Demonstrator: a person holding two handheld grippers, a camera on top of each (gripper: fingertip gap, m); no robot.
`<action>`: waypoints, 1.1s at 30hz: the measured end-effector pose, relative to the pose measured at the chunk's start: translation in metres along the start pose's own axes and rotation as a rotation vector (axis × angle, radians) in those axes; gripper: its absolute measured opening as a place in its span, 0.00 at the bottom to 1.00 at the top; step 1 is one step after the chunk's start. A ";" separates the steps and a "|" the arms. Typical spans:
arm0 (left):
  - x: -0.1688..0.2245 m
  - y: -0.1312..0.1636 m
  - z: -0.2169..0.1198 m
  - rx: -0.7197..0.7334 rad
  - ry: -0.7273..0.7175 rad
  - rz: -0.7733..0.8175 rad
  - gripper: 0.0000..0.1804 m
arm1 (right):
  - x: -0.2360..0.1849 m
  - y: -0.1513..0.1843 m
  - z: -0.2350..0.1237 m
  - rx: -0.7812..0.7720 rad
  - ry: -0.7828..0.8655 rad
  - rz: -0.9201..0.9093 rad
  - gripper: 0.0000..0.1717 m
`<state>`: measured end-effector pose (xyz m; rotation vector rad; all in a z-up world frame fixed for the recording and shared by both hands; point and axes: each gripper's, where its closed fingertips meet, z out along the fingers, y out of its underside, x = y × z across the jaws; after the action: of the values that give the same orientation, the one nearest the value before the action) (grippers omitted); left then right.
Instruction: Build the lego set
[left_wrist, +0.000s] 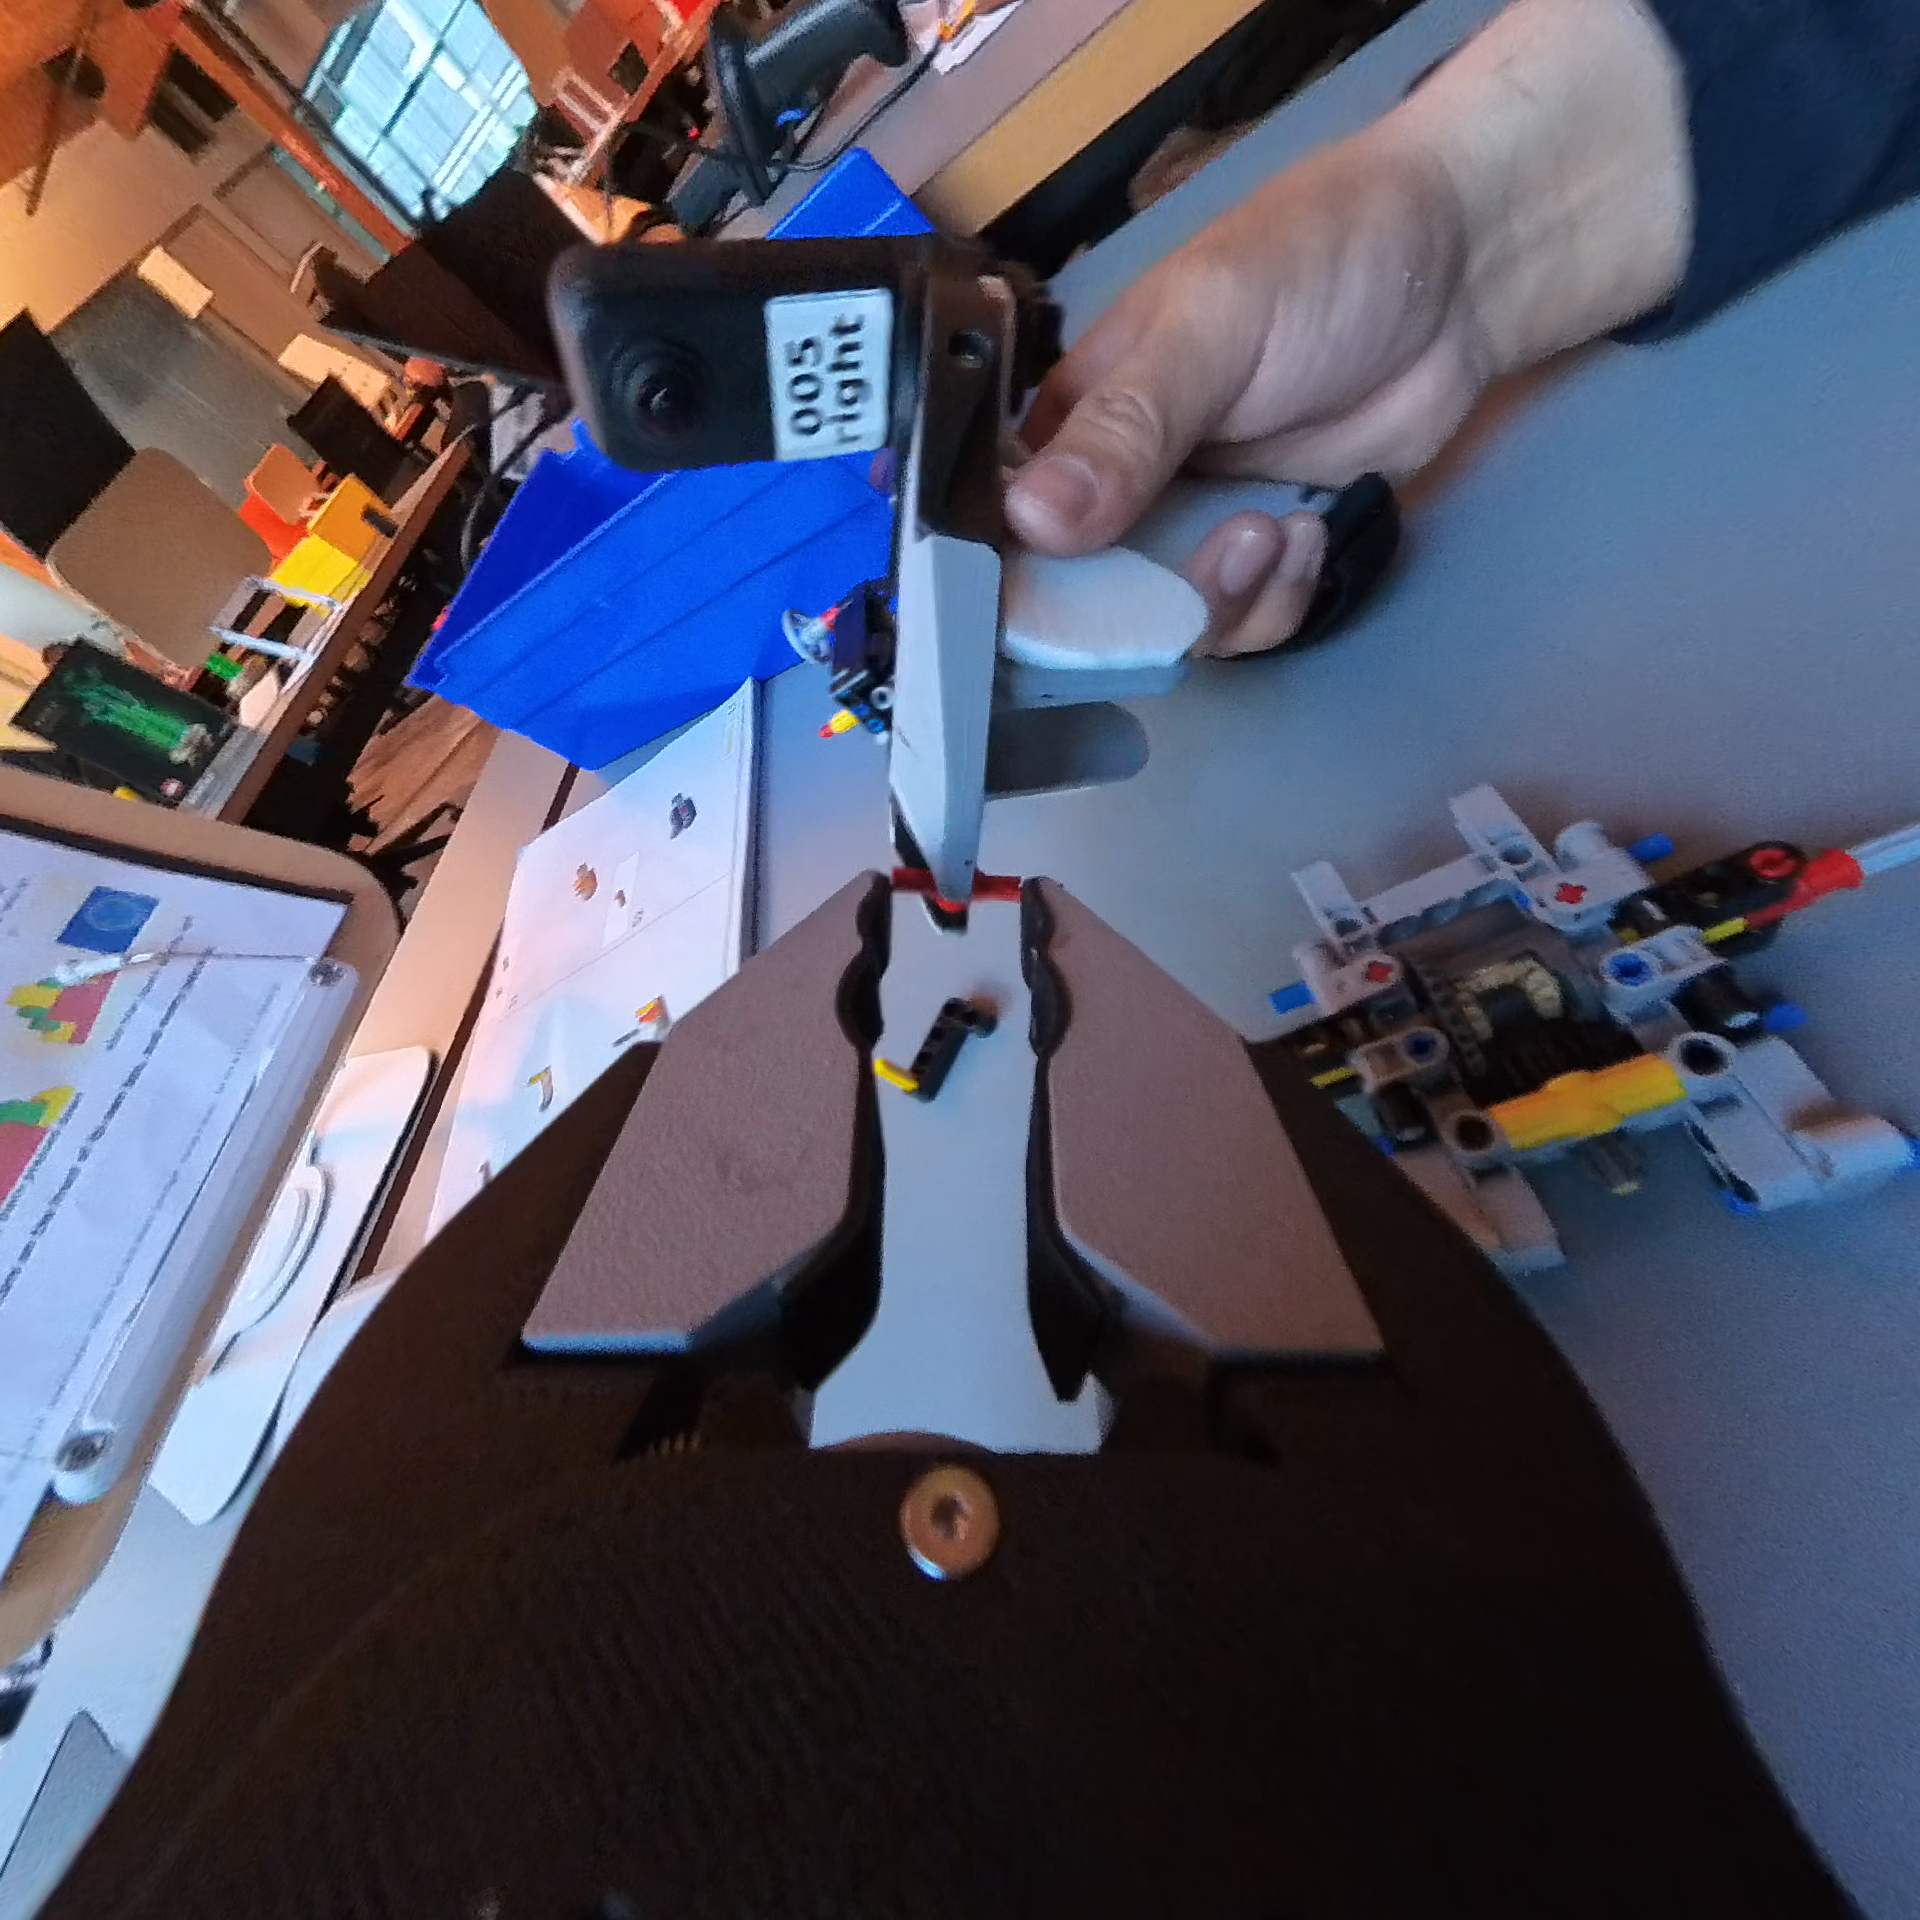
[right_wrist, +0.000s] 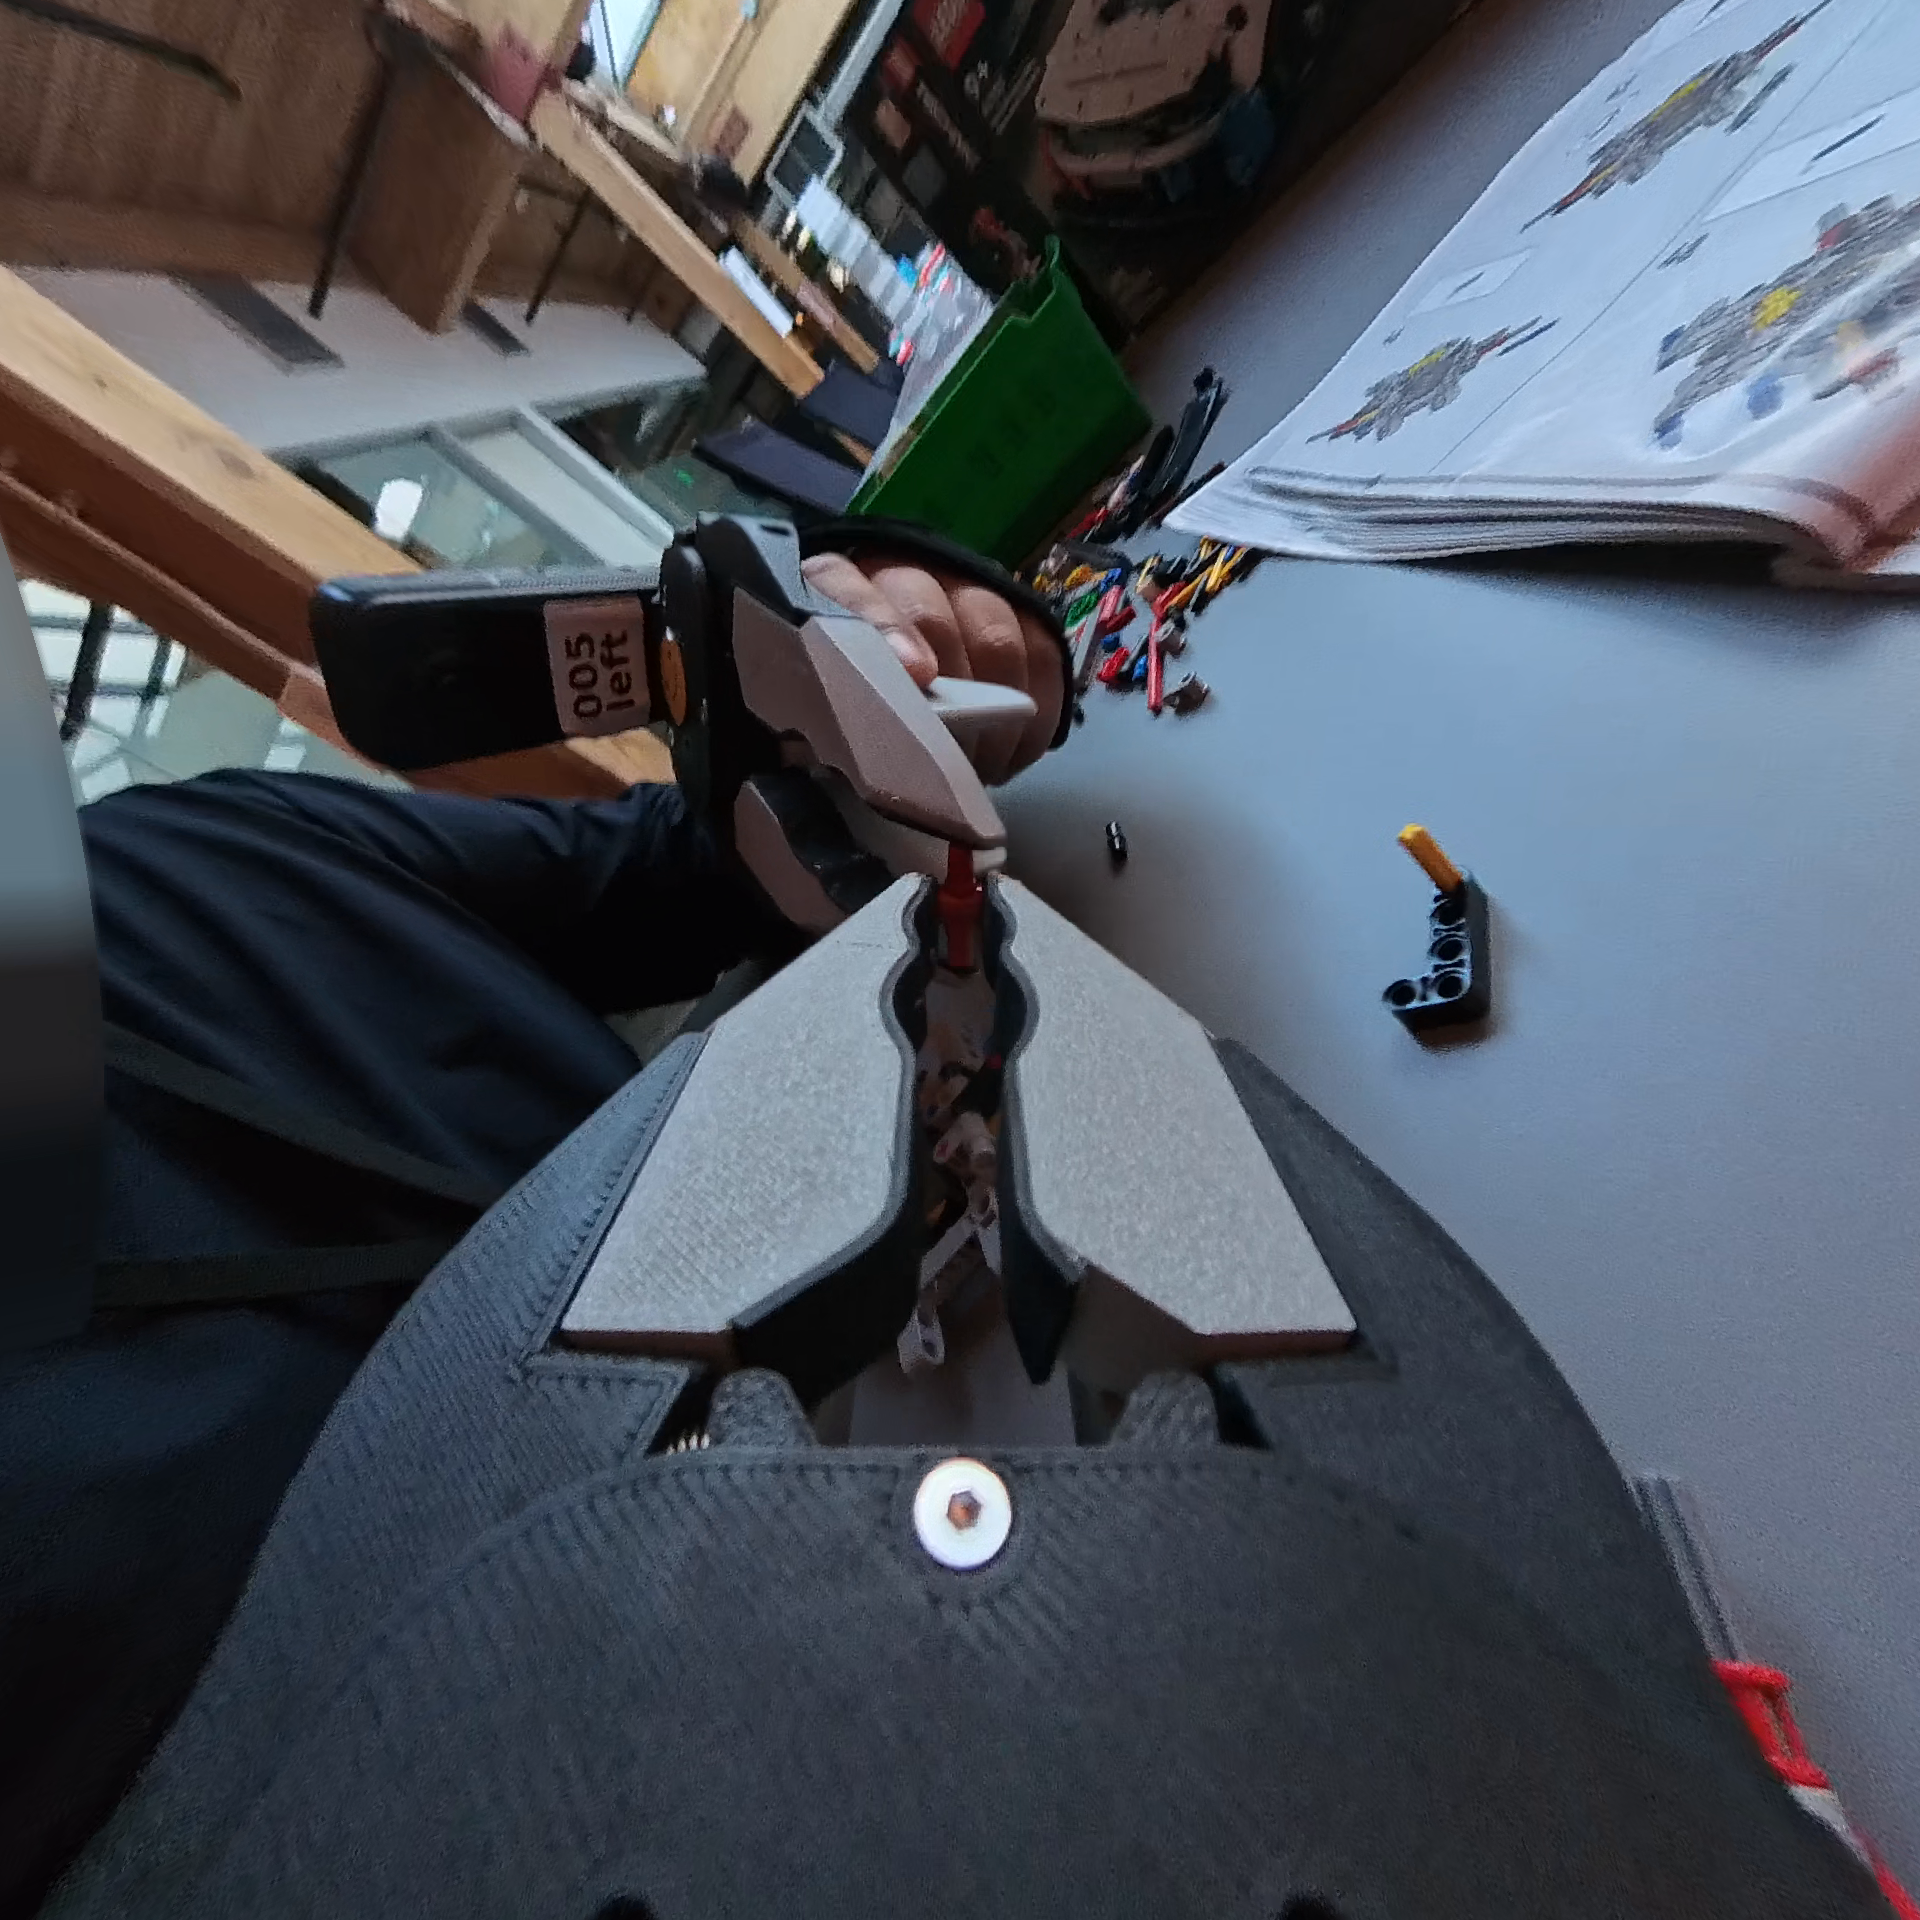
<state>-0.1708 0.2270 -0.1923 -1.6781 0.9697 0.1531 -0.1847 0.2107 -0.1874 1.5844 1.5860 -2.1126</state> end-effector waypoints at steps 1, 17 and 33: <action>-0.005 0.001 0.000 -0.009 -0.029 -0.011 0.12 | 0.001 -0.005 -0.003 0.034 0.004 0.005 0.02; -0.018 -0.022 -0.006 0.199 0.299 -0.898 0.06 | -0.016 -0.043 -0.013 0.322 0.014 -0.213 0.02; -0.018 -0.029 -0.009 0.267 0.354 -0.963 0.01 | -0.027 -0.039 -0.004 0.300 -0.009 -0.254 0.02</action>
<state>-0.1669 0.2293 -0.1567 -1.7699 0.3128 -0.8933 -0.1917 0.2187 -0.1408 1.5126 1.6046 -2.5924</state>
